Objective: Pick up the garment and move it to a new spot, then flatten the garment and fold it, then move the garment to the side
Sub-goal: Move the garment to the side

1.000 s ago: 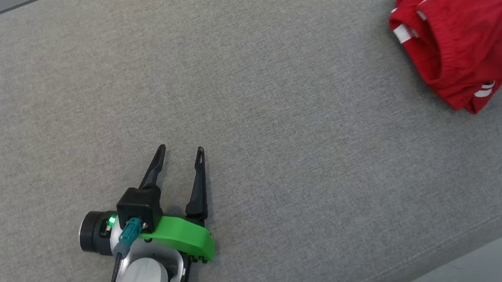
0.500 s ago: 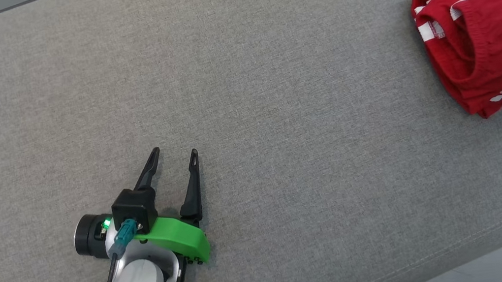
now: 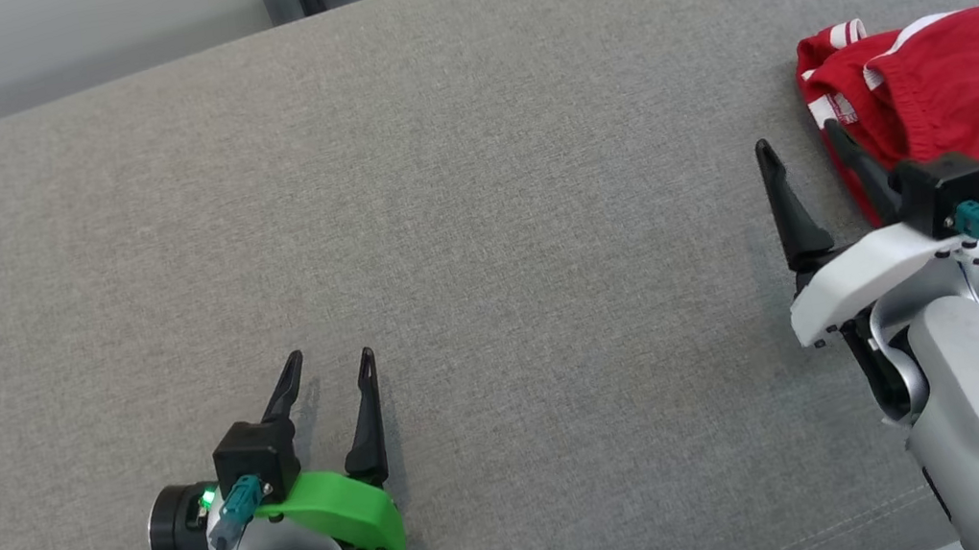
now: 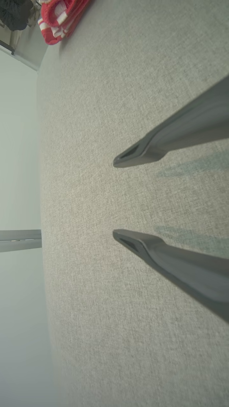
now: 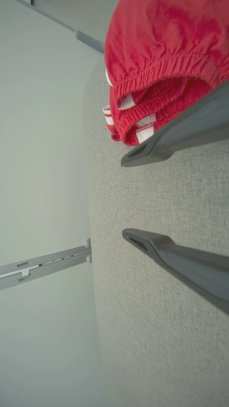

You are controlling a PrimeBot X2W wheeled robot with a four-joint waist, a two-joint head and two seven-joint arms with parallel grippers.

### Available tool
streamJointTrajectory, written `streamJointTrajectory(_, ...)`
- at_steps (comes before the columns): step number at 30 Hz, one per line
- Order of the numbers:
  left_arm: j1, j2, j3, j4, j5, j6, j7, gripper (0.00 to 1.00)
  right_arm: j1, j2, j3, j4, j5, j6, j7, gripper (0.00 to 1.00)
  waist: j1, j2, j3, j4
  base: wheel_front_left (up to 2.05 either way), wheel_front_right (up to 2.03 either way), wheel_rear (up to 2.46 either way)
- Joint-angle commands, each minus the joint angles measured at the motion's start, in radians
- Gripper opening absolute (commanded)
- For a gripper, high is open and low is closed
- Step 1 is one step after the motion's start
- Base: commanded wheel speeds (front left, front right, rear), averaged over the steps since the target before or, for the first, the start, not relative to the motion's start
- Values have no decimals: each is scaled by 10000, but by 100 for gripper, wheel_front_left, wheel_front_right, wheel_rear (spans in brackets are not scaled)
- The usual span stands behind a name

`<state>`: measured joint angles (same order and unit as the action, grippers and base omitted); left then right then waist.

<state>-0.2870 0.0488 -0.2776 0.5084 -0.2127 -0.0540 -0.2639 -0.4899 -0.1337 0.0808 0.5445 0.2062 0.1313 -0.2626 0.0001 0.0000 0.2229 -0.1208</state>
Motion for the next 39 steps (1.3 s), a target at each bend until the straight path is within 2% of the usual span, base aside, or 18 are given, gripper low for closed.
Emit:
streamJointTrajectory(1,159,45,96,13,-102,76,4,100,203,15,73,-73,105,-16,-22,100,-1,0,-370,284,0,0,0)
streamJointTrajectory(9,749,43,631,62,-210,279,4,100,1197,260,497,-72,147,-16,-22,100,-1,0,-1214,860,0,0,0)
streamJointTrajectory(17,1372,39,1320,75,-207,314,5,100,2169,351,421,-136,30,-16,-22,100,-1,0,-1915,1185,0,0,0)
streamJointTrajectory(26,1569,40,1898,-14,-152,332,5,100,2564,408,123,-207,-511,-16,-22,100,-1,0,-2181,1161,0,0,0)
streamJointTrajectory(39,1586,40,2159,19,-87,346,5,100,2748,615,-151,-535,-1041,-16,-22,100,-1,0,-2278,1077,0,0,0)
